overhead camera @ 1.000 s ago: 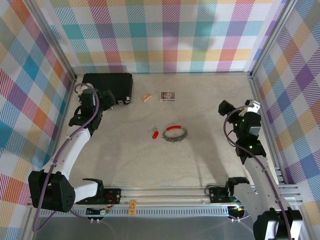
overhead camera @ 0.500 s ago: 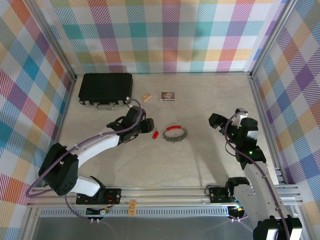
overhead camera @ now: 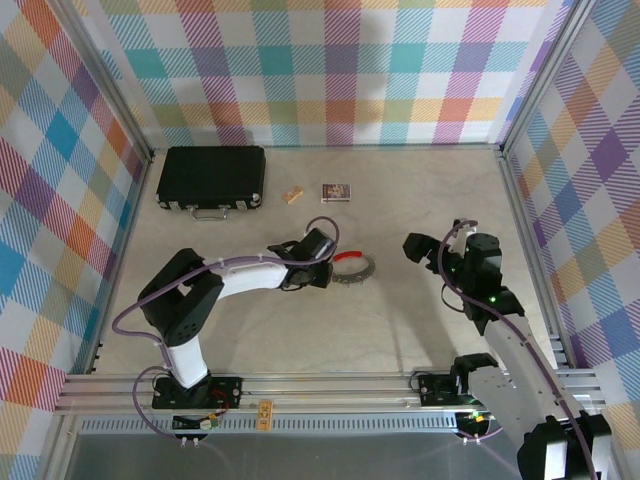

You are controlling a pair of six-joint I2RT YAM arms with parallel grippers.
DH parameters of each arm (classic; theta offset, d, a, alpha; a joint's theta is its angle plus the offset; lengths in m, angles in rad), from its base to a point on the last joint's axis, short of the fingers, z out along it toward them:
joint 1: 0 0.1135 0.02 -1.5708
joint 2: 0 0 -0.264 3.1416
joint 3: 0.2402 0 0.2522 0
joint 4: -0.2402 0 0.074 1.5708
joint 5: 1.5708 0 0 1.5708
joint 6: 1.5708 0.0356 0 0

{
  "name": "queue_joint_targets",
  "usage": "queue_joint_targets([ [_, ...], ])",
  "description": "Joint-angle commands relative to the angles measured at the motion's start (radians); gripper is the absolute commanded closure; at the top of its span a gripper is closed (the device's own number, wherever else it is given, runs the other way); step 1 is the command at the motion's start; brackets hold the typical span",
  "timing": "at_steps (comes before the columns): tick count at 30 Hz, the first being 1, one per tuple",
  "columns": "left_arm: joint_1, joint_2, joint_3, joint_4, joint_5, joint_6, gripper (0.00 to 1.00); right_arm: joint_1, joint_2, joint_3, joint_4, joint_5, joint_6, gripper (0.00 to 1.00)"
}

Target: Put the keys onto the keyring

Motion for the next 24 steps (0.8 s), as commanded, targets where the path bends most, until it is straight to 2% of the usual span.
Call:
queue_joint_targets([
  [1, -0.009, 0.022, 0.046, -0.028, -0.021, 0.036, 0.61, 0.01, -0.001, -0.008, 0.038, 0.016, -0.008, 0.01],
  [8, -0.01, 0.04, 0.062, -0.034, -0.024, 0.043, 0.63, 0.015, 0.006, -0.007, 0.039, 0.019, -0.009, 0.01],
  [17, -0.012, -0.04, 0.03, -0.015, -0.01, 0.001, 0.62, 0.019, 0.005, -0.008, 0.035, 0.024, -0.009, 0.01],
  [24, -0.02, -0.019, 0.03, -0.005, -0.007, -0.01, 0.65, 0.022, 0.003, -0.007, 0.032, 0.026, -0.01, 0.01],
])
